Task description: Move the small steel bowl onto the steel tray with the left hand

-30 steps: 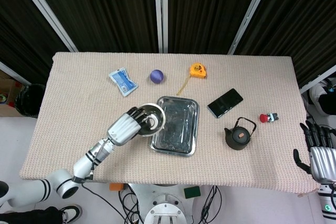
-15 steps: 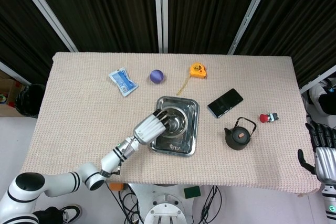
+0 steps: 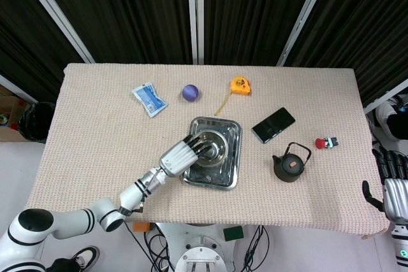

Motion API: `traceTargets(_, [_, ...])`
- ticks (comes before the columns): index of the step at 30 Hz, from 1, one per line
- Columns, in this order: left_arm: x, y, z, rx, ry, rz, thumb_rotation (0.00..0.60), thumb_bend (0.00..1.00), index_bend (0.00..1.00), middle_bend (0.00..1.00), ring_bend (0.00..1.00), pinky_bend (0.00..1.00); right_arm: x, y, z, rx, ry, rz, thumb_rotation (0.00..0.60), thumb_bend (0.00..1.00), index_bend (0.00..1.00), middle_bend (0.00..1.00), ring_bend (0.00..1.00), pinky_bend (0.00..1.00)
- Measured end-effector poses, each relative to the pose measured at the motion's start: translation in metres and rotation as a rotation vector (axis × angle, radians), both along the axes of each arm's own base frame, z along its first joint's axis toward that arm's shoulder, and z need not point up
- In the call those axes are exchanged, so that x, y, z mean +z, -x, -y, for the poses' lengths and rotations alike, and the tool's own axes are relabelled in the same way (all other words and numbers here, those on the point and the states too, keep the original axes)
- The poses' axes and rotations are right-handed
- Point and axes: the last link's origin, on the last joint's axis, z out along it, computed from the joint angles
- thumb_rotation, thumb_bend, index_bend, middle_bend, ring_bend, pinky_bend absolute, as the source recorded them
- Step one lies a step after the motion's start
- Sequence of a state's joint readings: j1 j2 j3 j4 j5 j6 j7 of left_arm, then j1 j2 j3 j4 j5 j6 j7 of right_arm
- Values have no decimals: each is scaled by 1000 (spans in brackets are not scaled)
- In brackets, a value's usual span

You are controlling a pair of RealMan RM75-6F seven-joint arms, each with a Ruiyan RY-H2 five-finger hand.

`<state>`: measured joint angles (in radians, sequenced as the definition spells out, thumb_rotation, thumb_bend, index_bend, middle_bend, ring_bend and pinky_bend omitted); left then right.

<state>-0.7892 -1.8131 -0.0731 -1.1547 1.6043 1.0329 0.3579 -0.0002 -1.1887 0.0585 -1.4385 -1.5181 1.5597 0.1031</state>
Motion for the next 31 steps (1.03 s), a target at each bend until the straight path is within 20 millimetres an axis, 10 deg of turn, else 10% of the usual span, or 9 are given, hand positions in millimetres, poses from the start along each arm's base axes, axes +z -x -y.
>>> traceTargets(11, [74, 23, 14, 28, -138, 55, 600, 328, 145, 248, 161, 259, -5, -1, 3, 3, -16, 3, 600, 458, 0, 0, 0, 0])
traceTargets(22, [170, 144, 64, 380, -316, 157, 599, 39, 166, 187, 107, 232, -5, 4, -3, -18, -13, -26, 600, 400, 0, 0, 0, 0])
traceTargets(31, [217, 220, 133, 620, -361, 208, 346, 39, 141, 135, 71, 200, -7, 6, -6, -54, -22, -40, 600, 388, 0, 0, 0, 0])
